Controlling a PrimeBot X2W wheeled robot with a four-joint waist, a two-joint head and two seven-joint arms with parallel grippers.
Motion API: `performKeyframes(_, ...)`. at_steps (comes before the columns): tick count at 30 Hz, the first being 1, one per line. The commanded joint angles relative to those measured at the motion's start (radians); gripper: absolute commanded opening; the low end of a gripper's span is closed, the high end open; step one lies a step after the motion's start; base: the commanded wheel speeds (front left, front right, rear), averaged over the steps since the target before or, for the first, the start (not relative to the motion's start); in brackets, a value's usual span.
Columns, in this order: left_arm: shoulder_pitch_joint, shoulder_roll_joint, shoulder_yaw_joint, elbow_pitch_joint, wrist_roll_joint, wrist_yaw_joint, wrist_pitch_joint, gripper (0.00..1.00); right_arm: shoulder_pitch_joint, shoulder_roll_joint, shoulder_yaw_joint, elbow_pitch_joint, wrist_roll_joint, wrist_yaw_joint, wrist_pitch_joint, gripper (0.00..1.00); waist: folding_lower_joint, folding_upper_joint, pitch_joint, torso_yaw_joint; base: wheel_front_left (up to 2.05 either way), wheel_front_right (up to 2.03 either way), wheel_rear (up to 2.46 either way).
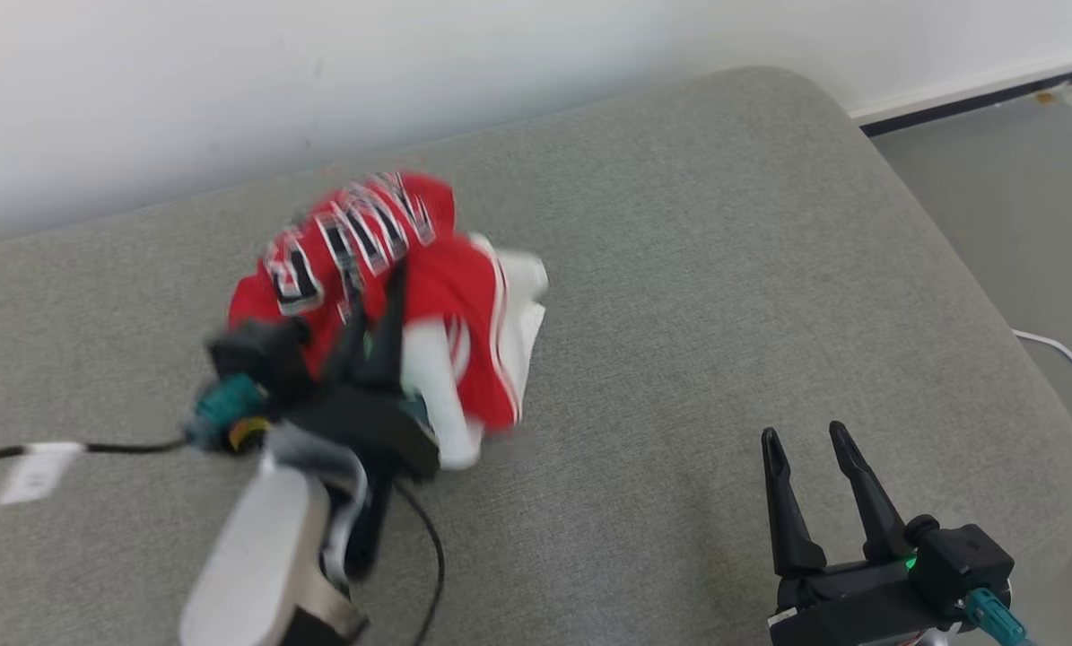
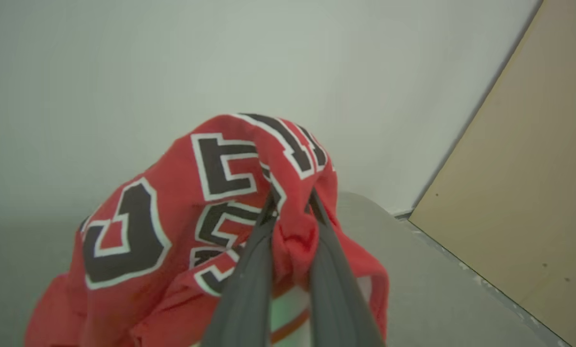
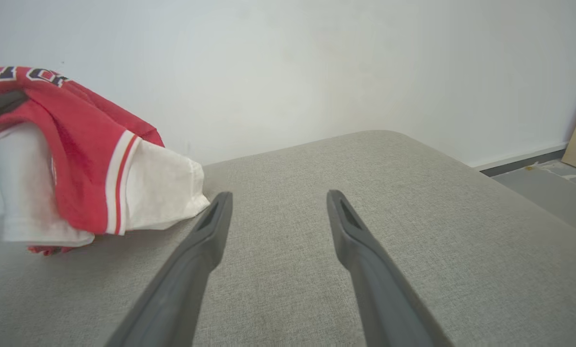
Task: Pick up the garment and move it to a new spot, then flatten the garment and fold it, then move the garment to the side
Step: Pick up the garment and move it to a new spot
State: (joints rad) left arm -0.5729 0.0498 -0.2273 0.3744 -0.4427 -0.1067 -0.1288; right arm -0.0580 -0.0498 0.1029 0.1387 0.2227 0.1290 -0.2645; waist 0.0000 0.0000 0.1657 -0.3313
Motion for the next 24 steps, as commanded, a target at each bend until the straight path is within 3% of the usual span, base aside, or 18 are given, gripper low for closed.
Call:
performKeyframes(1,0.035,0.003,-0.029,0.065,-0.014,-0.001,-0.022,0.0,0.001,-0.001,0.003,0.001,0.001,0.003,-0.002,1.0,0.0,0.0,0.006,-0.01,0.0,0.0,0.0)
performKeyframes(7,0.048,0.001,-0.101,0.252,-0.006,0.001,-0.089,0.0,-0.006,-0.001,0.018,0.006,-0.017,0.003,-0.002,1.0,0.0,0.0,-0.006,0.006,0.0,0.0,0.0)
performKeyframes(9,0.031,0.002,-0.117,0.275,-0.011,0.005,-0.112,1.0,-0.002,-0.001,0.018,0.002,-0.02,0.003,-0.002,1.0,0.0,0.0,-0.016,0.019,0.0,0.0,0.0)
performKeyframes(14,0.016,0.002,-0.133,0.244,-0.027,0.007,-0.135,1.0,0.019,-0.001,0.015,-0.011,-0.026,0.003,-0.002,1.0,0.0,0.0,-0.041,0.055,0.0,0.0,0.0)
performKeyframes(24,0.163,0.034,0.005,-0.015,0.071,0.028,-0.136,1.0,0.024,-0.001,-0.007,-0.027,-0.042,0.003,-0.002,1.0,0.0,0.0,-0.075,0.138,0.0,0.0,0.0)
